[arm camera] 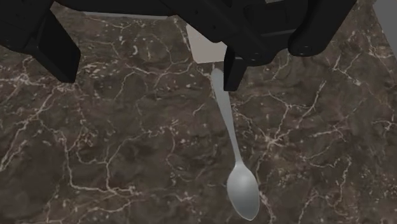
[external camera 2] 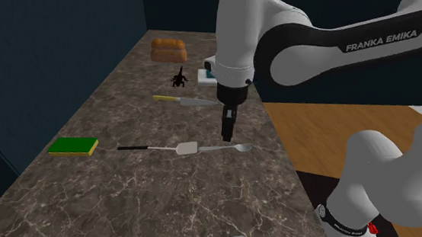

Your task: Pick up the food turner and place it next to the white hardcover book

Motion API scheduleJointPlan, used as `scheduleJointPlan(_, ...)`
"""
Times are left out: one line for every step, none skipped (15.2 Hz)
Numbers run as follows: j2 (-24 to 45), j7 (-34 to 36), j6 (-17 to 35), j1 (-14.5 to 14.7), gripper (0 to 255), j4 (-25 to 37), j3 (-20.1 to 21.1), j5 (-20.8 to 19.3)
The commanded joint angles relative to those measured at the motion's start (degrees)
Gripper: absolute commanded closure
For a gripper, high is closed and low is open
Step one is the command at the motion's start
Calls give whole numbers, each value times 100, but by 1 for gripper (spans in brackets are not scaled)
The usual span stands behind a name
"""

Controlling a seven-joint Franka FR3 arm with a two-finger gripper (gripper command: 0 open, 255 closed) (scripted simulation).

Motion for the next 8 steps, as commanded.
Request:
scheduleJointPlan(419,-177,355,9,0,135,-103,20)
scheduleJointPlan(624,-270,502,14,0,223,-152,39)
scheduleJointPlan(832,-365,642,20,0,318,-199,63)
scheduleJointPlan(1041,-462,776,25,0,421,-242,94)
scheduleJointPlan(1252,-560,903,31,0,533,-284,130)
scheduleJointPlan(1465,-661,1022,36,0,652,-322,172)
scheduleJointPlan(1678,-763,1134,41,0,779,-357,220)
scheduleJointPlan(1893,-868,1238,44,0,914,-388,273)
